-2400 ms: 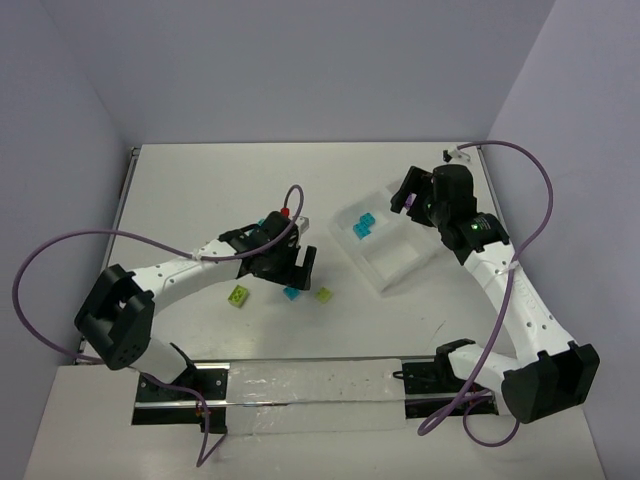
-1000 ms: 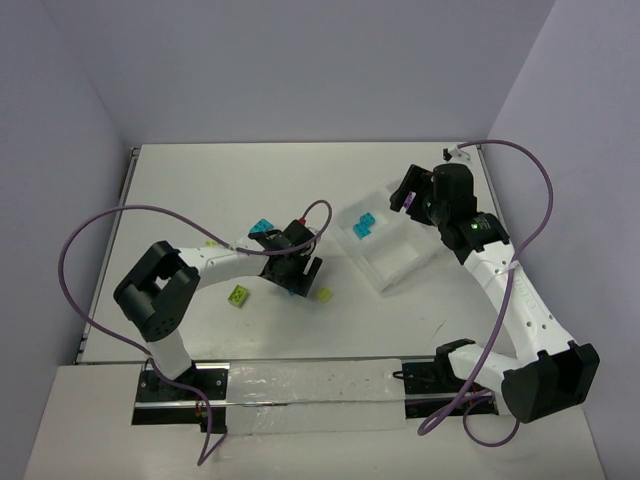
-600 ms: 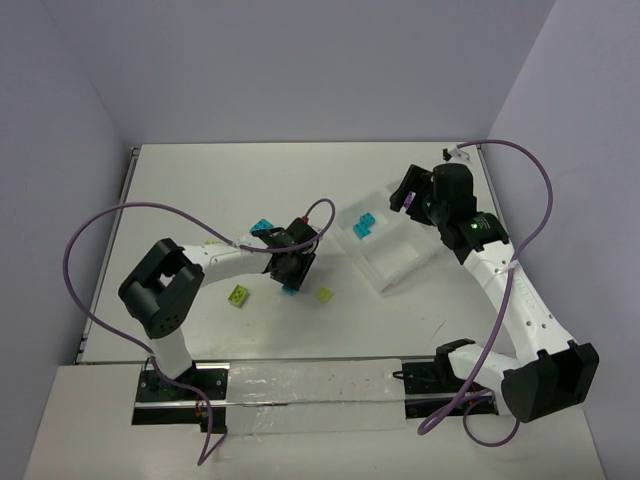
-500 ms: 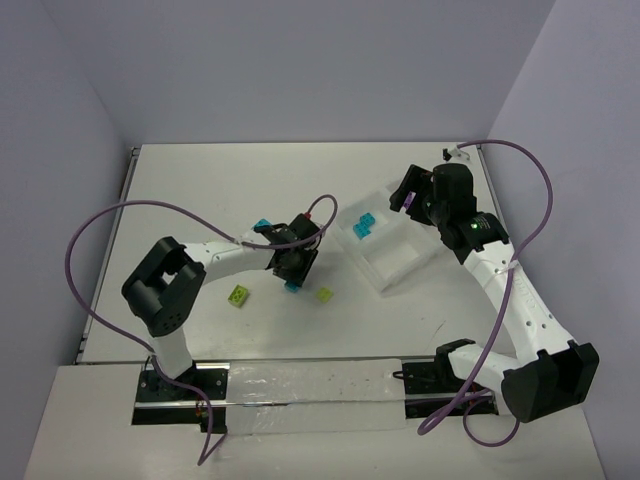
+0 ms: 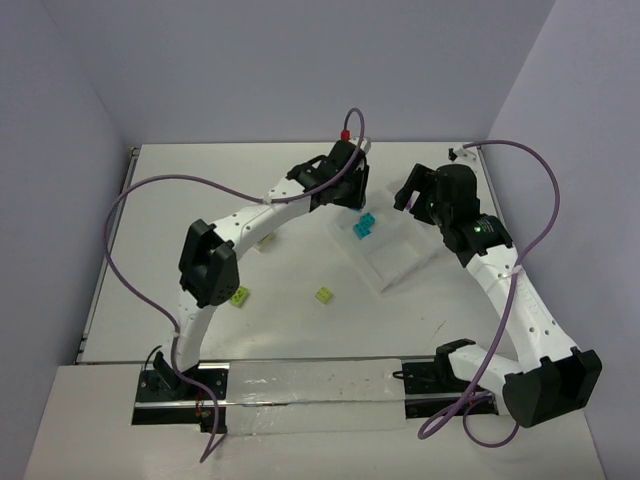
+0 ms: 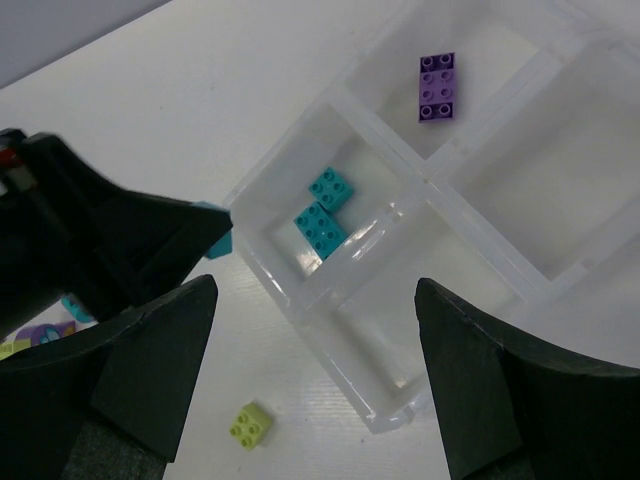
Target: Sort the legos into containers by color
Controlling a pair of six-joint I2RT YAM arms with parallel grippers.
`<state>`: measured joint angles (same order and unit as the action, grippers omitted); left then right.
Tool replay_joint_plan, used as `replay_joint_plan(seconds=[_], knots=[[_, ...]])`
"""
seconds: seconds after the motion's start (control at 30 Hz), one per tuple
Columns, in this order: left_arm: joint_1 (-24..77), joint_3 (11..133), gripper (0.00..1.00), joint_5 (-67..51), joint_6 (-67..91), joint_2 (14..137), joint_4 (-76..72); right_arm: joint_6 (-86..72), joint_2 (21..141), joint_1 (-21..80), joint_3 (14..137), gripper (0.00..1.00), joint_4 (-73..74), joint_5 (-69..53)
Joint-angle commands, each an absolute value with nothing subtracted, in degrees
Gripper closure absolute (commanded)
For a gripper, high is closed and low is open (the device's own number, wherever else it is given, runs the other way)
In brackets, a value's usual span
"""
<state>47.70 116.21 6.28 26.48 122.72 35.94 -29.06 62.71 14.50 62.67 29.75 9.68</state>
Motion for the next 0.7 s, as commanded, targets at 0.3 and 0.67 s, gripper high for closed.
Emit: replay_joint_plan(seconds=[0.3, 0.67], knots=[[48.08, 125.83, 0.13, 4.62, 29.06, 131.33, 34.56, -26.98, 56.55, 14.59, 64.28, 0.13, 31.34, 14.82], [48.60, 91.85, 0.12, 5.98, 26.81, 106.61, 28.40, -28.04, 57.13, 14.59, 61.26, 0.13, 29.46, 12.04]])
